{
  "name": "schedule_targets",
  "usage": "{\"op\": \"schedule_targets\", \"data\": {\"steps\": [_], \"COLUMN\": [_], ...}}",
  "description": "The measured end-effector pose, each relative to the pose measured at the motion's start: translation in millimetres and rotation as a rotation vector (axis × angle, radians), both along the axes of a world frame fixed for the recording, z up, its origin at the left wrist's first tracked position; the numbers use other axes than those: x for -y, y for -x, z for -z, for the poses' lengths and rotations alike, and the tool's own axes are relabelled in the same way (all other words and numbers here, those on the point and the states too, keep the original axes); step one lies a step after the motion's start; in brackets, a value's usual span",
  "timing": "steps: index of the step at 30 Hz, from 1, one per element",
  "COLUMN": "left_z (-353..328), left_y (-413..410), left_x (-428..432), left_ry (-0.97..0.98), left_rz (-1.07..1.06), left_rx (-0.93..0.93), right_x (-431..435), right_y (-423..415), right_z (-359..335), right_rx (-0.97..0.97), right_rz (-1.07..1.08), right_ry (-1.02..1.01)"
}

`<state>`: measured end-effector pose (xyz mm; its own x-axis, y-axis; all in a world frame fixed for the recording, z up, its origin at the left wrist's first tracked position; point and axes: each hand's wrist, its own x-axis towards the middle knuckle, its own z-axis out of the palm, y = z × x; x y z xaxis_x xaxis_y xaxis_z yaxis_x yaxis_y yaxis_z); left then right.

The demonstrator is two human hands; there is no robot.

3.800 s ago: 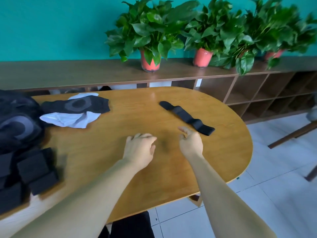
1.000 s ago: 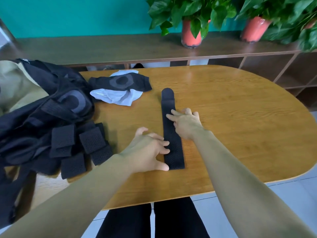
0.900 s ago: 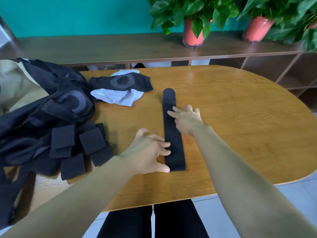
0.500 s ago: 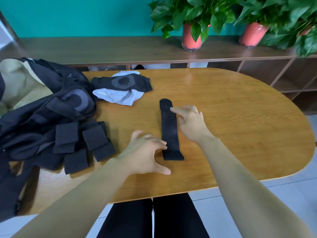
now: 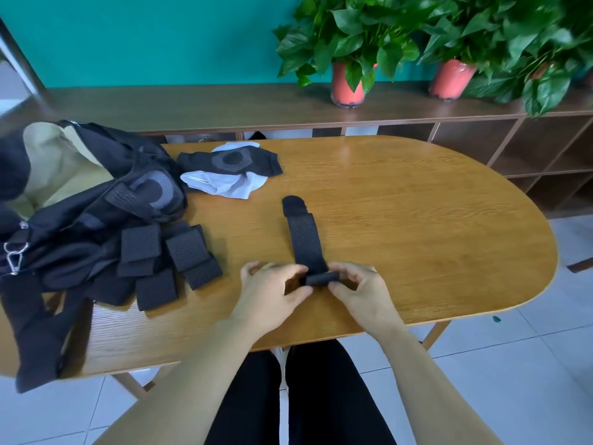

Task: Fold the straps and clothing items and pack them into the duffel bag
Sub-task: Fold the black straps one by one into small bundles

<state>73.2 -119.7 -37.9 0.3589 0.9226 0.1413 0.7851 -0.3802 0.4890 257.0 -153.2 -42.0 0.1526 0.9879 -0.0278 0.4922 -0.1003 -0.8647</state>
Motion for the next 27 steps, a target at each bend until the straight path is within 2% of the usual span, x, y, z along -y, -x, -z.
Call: {"op": "schedule_targets", "data": {"steps": [4,13,23,27], "left_z": [4.6,11.4,2.8,8.2], "left_y": [-5.6,-13.8,-21.5,-20.4], "left_x": [0.7,-2.4,-9.1,-10.4], "left_ry": [-0.032,-0.052,-0.151,-0.181], "left_rz": [-0.103,-0.194,-0.195,-0.159], "left_rx": [0.043,0.032,-0.22,-0.207], "right_x": [-9.3,-14.2,-18.5,-21.2], "right_y": [12.6,25.1,28.9,27.3], "right_z": [1.9,4.4,11.6,13.9], "right_rx": [-0.005,0.226,0.356,0.403], "right_rz": [0.169,0.269,0.3,0.293], "right_ry": [-0.023,-0.076,-0.044,-0.032]}}
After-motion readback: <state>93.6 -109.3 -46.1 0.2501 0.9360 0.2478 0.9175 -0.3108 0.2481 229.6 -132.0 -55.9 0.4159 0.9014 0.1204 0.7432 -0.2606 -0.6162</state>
